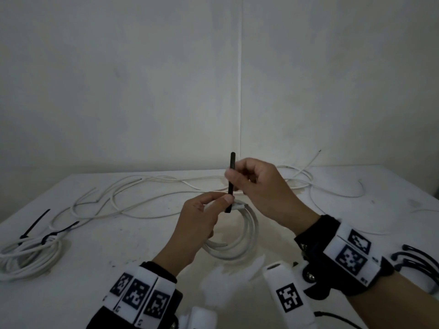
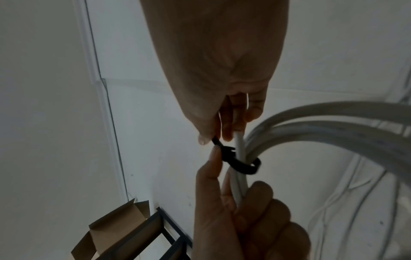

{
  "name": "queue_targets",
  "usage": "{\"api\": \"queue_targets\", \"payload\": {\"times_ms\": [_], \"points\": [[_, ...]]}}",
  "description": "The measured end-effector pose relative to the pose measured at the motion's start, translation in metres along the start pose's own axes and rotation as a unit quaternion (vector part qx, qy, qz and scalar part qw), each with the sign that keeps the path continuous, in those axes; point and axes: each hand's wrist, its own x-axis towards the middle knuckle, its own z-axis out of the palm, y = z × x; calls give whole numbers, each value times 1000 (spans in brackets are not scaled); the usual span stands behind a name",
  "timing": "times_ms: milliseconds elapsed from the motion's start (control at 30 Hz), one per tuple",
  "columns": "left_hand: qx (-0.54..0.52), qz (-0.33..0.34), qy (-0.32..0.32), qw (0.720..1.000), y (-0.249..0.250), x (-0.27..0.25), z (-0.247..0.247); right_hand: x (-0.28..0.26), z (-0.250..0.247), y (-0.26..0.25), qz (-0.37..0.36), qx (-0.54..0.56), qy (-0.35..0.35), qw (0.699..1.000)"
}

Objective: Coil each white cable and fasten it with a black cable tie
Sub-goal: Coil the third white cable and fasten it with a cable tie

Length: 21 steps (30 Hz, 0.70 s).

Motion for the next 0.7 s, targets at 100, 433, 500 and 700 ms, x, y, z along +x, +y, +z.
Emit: {"api": "queue_targets", "payload": {"times_ms": [100, 433, 500, 700], "points": [[-5, 9, 6, 1000, 0, -2, 0, -3, 2, 1, -8, -2, -12, 1000], [24, 59, 5, 998, 5, -8, 9, -3, 5, -2, -61, -40, 88, 993], [25, 55, 4, 998, 6, -8, 8, 0, 9, 0, -41, -28, 96, 994], [29, 11, 5, 999, -4, -3, -1, 5, 8, 4, 41, 25, 26, 999]]}}
